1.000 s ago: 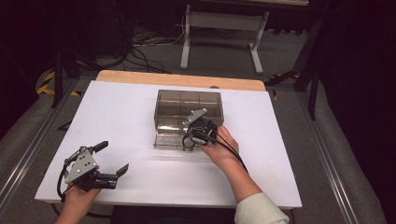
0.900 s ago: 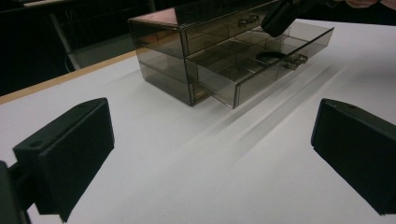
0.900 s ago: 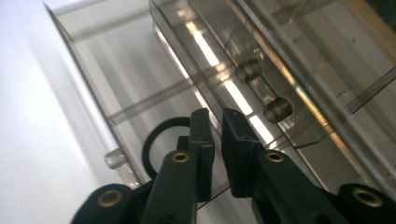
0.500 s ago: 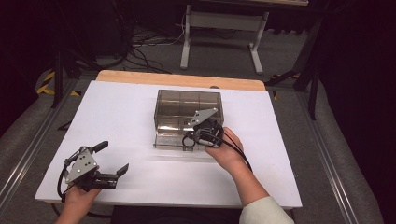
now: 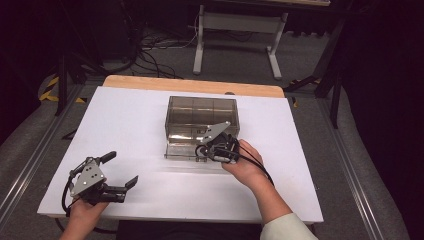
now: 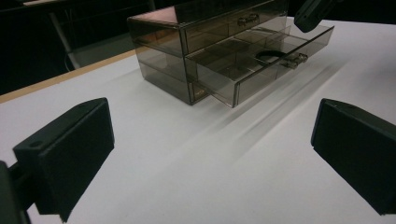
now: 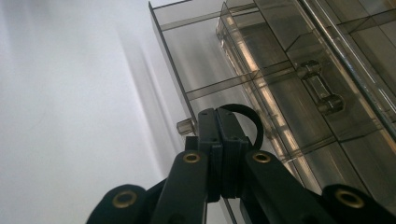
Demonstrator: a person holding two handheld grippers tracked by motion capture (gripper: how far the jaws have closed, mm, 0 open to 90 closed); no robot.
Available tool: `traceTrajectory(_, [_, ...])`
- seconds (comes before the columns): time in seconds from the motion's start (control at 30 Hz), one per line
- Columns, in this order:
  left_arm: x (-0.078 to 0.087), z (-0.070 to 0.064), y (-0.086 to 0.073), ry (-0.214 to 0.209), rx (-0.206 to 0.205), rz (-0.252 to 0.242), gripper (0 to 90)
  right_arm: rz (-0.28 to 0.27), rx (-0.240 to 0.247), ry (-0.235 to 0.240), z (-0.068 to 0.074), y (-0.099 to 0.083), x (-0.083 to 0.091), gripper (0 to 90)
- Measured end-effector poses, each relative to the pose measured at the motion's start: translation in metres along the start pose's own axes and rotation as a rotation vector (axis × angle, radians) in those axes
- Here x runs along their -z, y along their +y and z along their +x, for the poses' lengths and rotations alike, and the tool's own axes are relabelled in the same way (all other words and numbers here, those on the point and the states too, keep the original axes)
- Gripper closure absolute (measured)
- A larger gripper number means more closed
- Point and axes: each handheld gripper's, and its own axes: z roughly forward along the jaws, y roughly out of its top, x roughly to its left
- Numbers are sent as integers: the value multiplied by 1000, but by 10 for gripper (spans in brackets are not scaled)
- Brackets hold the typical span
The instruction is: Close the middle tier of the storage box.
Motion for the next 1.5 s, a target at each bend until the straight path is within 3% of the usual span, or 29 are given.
traceTrajectory(0.27, [-1,-1,-1,-10,22,1,2,21,19,13,2,-6,1,900])
traceTrajectory(0.7, [-1,-1,-1,-9,23,0,2,118,51,64,9,-16,-9,900])
traceTrajectory(1.27, [-1,-1,-1,-9,20,1,2,225,66,50,9,-22,-25,900])
traceTrajectory(1.5, [-1,-1,-1,-9,20,1,2,229,65,46,7,-23,-31,900])
